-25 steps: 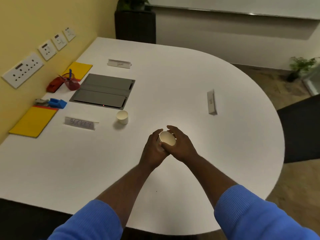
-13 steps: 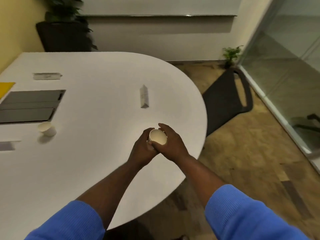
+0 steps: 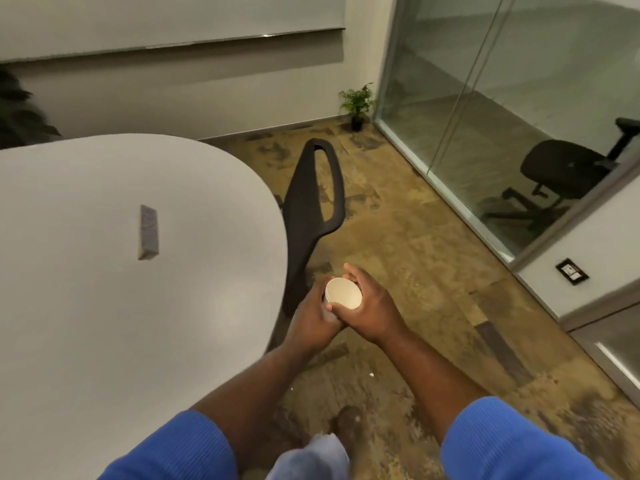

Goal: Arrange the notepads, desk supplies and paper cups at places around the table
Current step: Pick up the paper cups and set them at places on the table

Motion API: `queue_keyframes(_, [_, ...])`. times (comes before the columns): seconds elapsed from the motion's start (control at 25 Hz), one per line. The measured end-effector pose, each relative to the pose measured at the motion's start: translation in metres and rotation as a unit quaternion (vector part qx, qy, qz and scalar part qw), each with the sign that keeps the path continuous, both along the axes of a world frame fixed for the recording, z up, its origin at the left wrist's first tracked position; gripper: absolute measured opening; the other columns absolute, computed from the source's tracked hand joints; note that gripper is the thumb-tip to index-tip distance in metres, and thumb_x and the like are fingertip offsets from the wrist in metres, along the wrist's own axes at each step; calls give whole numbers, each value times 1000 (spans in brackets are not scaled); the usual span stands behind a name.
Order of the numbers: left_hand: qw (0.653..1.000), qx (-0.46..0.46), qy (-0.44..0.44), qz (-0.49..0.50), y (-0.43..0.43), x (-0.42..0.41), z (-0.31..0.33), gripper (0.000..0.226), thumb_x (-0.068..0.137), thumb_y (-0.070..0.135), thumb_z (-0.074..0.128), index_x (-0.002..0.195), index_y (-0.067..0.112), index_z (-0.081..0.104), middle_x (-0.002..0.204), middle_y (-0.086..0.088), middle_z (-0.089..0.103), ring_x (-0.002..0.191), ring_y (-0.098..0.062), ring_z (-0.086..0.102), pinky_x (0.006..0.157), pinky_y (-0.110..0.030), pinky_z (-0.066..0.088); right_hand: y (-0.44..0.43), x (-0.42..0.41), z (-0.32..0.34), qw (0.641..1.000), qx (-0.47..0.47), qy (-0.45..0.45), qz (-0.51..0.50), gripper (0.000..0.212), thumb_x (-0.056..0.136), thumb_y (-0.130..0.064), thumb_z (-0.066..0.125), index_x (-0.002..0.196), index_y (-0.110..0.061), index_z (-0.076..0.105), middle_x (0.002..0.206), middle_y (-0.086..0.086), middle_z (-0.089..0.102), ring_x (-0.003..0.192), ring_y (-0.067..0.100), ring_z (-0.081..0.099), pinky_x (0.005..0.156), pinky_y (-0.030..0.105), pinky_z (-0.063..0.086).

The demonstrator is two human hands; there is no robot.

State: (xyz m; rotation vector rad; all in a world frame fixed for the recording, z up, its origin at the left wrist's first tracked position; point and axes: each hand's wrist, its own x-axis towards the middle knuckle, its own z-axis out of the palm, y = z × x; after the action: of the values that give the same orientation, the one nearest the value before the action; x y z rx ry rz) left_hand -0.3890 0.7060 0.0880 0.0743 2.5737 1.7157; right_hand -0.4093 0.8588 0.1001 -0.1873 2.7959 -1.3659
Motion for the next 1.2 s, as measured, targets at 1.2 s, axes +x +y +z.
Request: queue_keyframes(1.2, [947, 44, 24, 316, 248, -656, 25, 57, 73, 40, 76, 118, 60, 47, 111, 30, 66, 97, 7, 66, 78, -24, 57, 202, -738, 37, 954, 35, 46, 296, 93, 70, -58, 79, 150, -39, 35, 133, -7, 61, 117, 14, 59, 95, 33, 52])
